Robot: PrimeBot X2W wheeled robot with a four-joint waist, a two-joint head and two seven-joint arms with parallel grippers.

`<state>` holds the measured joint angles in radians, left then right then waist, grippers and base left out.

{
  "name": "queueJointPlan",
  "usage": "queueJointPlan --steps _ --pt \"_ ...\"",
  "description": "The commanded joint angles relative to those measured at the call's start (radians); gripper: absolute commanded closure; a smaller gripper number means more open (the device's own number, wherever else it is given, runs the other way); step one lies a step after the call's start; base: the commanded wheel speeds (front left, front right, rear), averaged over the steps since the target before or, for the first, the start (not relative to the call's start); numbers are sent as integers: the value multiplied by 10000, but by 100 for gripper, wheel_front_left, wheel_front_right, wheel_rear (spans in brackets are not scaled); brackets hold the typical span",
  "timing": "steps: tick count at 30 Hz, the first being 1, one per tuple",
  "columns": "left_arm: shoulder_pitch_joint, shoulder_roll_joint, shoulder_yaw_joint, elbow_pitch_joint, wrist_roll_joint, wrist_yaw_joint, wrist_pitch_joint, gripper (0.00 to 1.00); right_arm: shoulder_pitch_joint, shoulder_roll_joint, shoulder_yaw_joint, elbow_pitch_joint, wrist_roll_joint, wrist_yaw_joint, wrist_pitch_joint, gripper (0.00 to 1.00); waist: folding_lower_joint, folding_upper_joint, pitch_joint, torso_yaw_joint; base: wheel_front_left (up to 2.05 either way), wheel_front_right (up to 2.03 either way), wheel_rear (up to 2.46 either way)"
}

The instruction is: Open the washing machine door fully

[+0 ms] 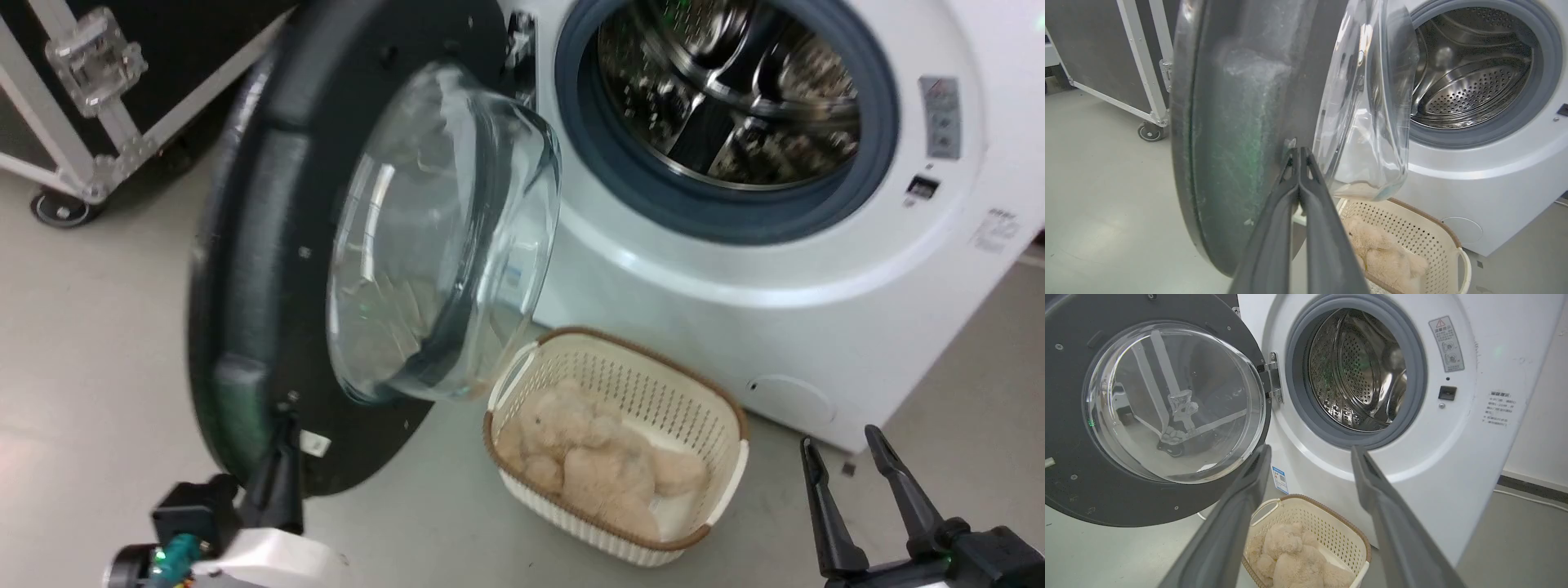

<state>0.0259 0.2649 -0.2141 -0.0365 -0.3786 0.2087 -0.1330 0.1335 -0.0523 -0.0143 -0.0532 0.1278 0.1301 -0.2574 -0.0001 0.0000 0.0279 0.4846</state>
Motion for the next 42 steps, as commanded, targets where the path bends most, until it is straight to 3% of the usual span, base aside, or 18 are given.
queueJointPlan --steps 1,14,27,28,36,42 --pt "-60 126 184 -61 -114 32 80 100 -144 20 38 -64 -145 6 -43 0 1 0 420 155 0 0 0" --pt "-858 1199 1439 625 -896 -220 547 100 -692 -213 50 -239 -512 6 -43 0 1 0 1909 -390 0 0 0" --pt "-2427 2582 3301 3113 -1913 -593 124 100 -1048 -940 67 -302 -423 6 -44 0 1 0 2900 -935 0 0 0" --pt "-2736 2911 3463 3843 -1959 -830 -198 100 -1047 -1111 -28 -314 -381 6 -44 0 1 0 2897 -1010 0 0 0" --pt "-2916 2580 2955 3800 -1438 -1046 -1018 100 -1150 -955 -238 -229 -364 6 -44 0 1 0 2316 -1035 0 0 0" --pt "-2081 1525 2130 1662 -571 -1233 -1274 100 -1057 -424 -816 -200 -474 6 -44 0 1 0 1003 -1555 0 0 0"
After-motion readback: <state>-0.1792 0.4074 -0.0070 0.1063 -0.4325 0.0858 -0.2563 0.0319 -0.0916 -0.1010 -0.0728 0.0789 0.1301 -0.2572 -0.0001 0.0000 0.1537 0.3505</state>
